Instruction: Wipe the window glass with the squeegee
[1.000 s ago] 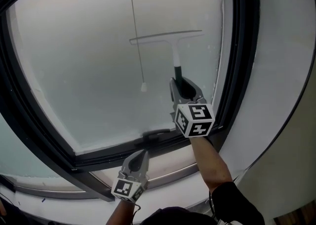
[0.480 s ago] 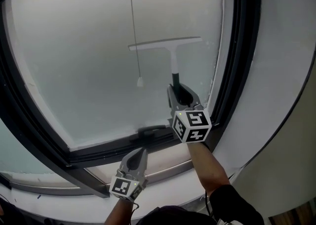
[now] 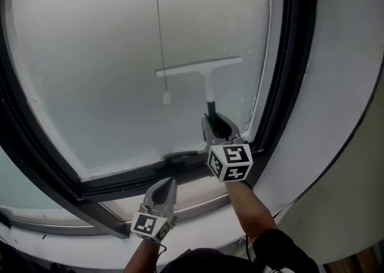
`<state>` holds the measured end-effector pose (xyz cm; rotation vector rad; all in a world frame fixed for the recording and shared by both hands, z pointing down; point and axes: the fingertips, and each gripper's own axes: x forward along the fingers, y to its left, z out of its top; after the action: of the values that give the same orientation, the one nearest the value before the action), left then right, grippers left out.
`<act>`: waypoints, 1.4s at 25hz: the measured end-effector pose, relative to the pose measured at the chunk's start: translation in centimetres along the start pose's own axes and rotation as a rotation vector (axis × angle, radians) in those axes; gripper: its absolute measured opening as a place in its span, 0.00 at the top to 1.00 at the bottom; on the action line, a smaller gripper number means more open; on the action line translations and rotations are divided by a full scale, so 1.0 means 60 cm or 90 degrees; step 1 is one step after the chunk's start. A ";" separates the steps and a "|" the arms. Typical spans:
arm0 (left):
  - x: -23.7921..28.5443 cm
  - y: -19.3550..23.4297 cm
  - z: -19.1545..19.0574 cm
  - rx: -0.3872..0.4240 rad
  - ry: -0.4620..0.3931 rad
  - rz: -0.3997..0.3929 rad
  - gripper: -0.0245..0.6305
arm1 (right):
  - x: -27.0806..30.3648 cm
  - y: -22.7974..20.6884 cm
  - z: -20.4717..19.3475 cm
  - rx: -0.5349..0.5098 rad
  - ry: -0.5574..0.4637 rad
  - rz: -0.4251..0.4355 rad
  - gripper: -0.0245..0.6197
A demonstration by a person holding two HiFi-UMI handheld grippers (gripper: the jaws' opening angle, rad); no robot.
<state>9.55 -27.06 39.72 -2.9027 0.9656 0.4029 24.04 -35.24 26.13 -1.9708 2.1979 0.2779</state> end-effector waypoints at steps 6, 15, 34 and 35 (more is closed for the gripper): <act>0.003 -0.001 -0.001 0.008 0.002 0.000 0.96 | -0.006 0.005 -0.026 0.019 0.012 -0.005 0.82; 0.002 -0.005 -0.008 0.005 0.004 0.003 0.96 | -0.016 0.003 -0.058 0.015 0.026 -0.016 0.82; 0.007 -0.001 -0.033 -0.006 0.023 0.002 0.96 | -0.056 0.009 -0.134 0.022 0.079 -0.019 0.82; 0.006 0.000 -0.039 0.001 0.029 0.001 0.96 | -0.059 0.009 -0.140 0.023 0.084 -0.019 0.82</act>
<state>10.35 -27.56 41.88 -2.9219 0.9737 0.3369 23.80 -33.92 35.13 -2.0548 2.2318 0.1058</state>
